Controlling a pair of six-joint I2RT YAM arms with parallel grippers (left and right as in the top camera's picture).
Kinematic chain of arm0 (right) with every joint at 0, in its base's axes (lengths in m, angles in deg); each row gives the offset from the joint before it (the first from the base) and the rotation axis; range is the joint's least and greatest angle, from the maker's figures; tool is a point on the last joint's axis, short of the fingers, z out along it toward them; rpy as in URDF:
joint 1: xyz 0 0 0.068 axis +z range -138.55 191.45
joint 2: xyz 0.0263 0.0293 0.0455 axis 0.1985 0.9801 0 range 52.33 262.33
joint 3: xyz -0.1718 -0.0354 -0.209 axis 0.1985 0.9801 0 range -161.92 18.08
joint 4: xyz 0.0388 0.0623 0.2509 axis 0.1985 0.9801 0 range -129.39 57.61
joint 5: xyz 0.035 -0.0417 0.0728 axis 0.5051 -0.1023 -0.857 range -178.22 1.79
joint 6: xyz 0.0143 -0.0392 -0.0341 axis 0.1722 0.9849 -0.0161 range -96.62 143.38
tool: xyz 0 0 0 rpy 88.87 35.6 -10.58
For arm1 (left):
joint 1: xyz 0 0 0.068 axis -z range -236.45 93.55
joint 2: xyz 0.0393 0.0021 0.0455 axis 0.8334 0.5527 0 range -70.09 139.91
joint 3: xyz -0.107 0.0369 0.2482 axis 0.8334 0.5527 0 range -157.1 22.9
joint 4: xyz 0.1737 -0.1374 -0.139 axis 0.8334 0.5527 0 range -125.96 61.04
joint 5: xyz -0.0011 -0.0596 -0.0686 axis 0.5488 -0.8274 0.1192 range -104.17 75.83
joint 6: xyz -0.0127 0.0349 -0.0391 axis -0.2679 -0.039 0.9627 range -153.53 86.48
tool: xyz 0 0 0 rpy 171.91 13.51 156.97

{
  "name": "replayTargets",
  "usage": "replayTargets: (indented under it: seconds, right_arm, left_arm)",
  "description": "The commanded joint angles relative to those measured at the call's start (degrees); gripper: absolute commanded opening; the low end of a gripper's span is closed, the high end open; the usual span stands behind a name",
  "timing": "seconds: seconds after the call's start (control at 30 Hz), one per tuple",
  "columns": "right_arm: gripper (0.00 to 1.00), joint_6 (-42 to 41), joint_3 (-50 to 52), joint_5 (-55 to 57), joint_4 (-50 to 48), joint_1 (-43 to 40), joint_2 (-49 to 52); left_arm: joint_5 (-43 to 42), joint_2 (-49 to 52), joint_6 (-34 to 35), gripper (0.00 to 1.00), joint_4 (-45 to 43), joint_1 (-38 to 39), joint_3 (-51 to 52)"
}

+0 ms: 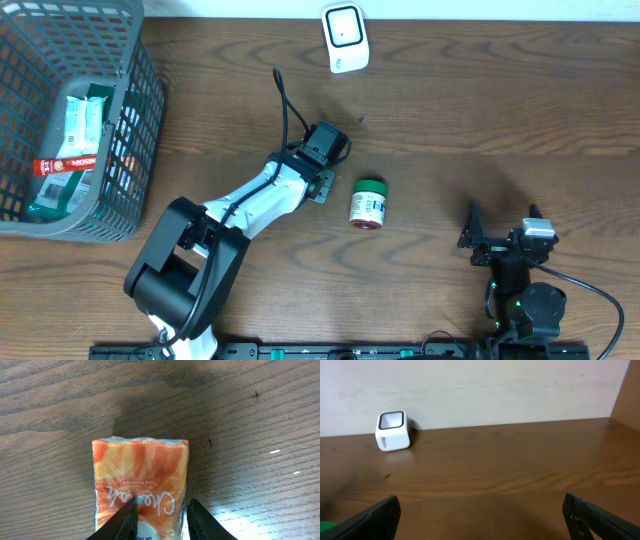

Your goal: Scan the item barcode

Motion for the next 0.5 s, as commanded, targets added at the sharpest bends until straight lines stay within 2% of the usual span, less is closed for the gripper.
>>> replayTargets:
  seconds: [0.0, 0.13, 0.47]
  right_arm:
    - [0.99, -0.7, 0.1, 0.1, 0.2, -0.4, -0.3]
    - [0.99, -0.7, 0.1, 0.1, 0.2, -0.4, -0.3]
    - [0.99, -0.7, 0.1, 0.1, 0.2, -0.4, -0.3]
  left_arm:
    - [-1.0, 1.1, 1.2, 0.34, 0.6, 0.1, 3.2]
    - [-1.0, 1.1, 2.1, 0.29, 0.6, 0.1, 4.0]
    - [-1.0, 1.1, 3.1, 0.31, 0.5, 0.1, 4.4]
